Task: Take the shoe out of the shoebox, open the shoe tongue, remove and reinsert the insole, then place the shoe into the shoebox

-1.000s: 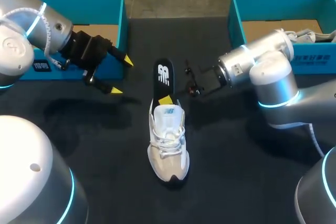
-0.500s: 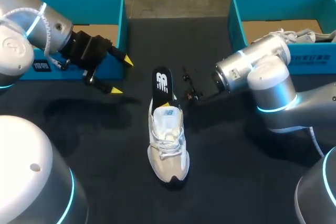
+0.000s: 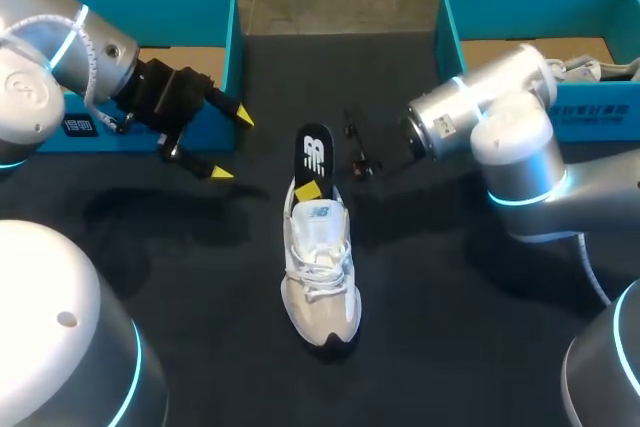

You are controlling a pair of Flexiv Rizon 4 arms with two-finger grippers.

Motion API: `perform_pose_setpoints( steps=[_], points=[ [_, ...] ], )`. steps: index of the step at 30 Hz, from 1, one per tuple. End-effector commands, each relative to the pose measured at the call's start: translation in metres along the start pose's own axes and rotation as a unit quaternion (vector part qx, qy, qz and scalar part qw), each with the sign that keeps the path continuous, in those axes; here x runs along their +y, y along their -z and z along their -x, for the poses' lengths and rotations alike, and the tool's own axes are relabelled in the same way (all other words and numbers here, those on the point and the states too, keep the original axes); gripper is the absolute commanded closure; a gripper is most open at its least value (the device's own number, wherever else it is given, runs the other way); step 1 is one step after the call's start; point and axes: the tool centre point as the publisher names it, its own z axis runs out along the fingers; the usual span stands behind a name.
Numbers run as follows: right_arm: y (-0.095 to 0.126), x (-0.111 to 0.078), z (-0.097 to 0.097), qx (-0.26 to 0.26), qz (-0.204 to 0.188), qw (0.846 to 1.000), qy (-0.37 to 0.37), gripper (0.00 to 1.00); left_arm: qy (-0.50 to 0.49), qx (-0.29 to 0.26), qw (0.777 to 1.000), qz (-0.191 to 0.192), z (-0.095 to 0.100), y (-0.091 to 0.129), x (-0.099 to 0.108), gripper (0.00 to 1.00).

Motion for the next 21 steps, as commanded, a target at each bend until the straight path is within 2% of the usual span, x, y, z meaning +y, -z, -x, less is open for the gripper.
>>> perform_pose_setpoints(
  steps=[1,2,4,11,21],
  points=[
    [0.002,0.007,0.005,0.007,-0.011,1.0,0.0,0.78,0.0,0.001,1.0,0.001,0.0,0.0,0.0,0.0],
    [0.002,0.007,0.008,0.01,-0.012,1.0,0.0,0.81,0.0,0.001,1.0,0.001,0.0,0.0,0.0,0.0],
    [0.002,0.008,0.012,0.017,-0.018,1.0,-0.003,1.0,0.0,0.001,1.0,0.001,0.0,0.0,0.0,0.0],
    [-0.005,0.005,0.022,0.043,-0.04,0.998,-0.022,1.0,0.0,0.001,1.0,0.001,0.0,0.0,0.0,0.0],
    [-0.017,-0.013,0.013,0.058,-0.054,0.995,-0.053,1.0,0.0,0.001,1.0,0.001,0.0,0.0,0.0,0.0]
  ],
)
